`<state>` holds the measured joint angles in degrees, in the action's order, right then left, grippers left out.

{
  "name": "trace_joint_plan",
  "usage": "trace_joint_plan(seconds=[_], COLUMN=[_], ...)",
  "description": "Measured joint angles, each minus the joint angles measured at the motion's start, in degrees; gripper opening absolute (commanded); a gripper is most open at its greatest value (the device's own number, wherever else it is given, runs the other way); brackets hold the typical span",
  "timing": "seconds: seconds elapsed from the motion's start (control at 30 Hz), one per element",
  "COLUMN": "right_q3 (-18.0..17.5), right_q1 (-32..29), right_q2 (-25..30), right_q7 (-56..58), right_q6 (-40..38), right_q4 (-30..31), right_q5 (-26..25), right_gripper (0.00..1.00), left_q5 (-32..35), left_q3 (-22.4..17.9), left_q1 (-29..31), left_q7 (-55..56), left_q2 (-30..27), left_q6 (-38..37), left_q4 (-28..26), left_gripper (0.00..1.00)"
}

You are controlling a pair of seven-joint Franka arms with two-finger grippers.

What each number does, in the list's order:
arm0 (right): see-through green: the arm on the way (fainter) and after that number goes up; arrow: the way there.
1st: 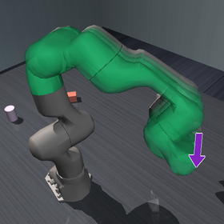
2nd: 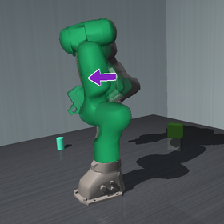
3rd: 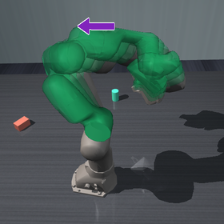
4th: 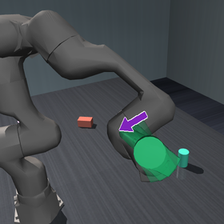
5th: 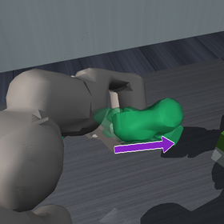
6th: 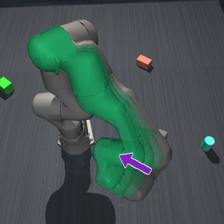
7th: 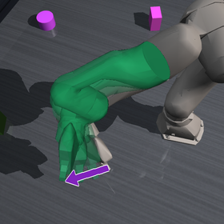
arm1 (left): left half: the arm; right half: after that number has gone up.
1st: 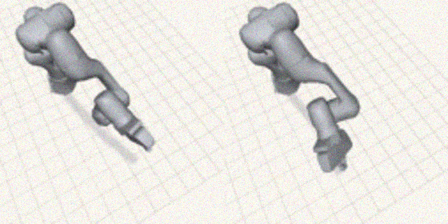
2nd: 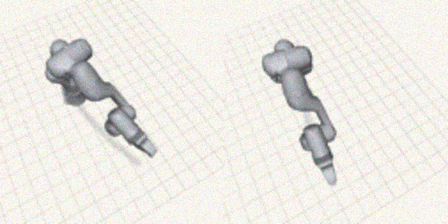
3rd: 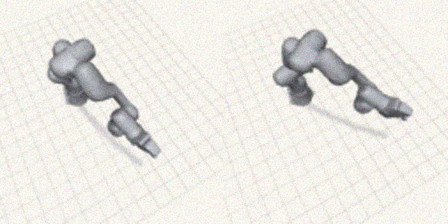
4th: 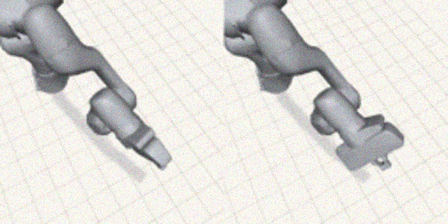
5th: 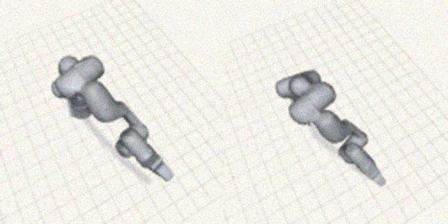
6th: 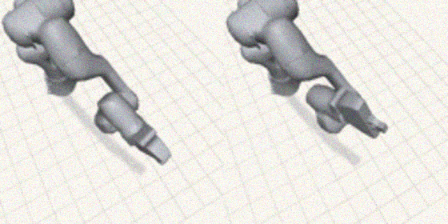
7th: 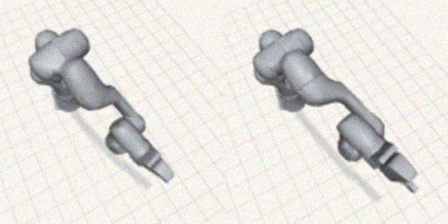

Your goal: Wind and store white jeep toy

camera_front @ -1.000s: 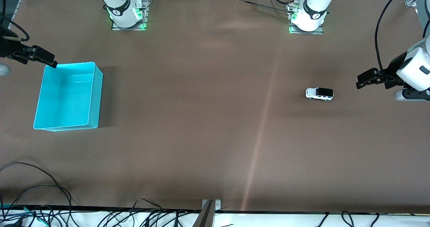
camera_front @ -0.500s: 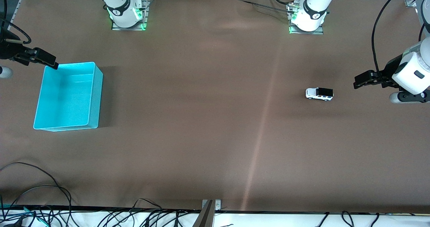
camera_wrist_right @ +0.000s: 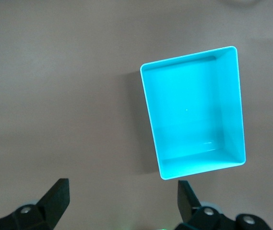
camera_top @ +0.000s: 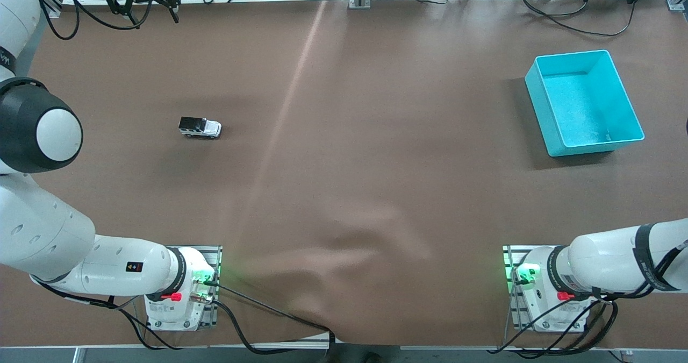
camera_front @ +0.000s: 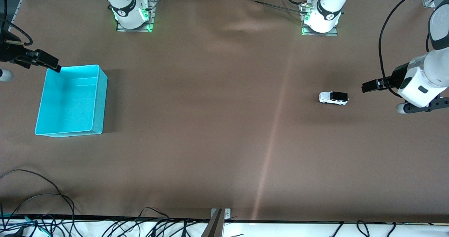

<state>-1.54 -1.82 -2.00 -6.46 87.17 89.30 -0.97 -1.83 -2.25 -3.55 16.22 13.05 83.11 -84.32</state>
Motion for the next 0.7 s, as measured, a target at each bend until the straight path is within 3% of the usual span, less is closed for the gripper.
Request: trace_joint_plan(seconds=[0.43, 0.7], right_q3=[-0.2, -0.3], right_q1=[0.7, 1.5], right_q2=[0.0, 0.0], right_q7=[0.0, -0.1], right_q6=[0.1, 0.1], right_q4=[-1.1, -1.6], right_q5=[0.1, 0.1], right_gripper=[1.00, 1.00], left_q5=[0.0, 0.0], left_q3=[0.3, 0.3], left_q1=[-0.3, 0.0], left_q7=[27.2, 43.4], left_q2=[1.9, 1.9], left_q6=[0.0, 4.6], left_q4=[-0.5, -5.0], left_gripper=[1.00, 1.00])
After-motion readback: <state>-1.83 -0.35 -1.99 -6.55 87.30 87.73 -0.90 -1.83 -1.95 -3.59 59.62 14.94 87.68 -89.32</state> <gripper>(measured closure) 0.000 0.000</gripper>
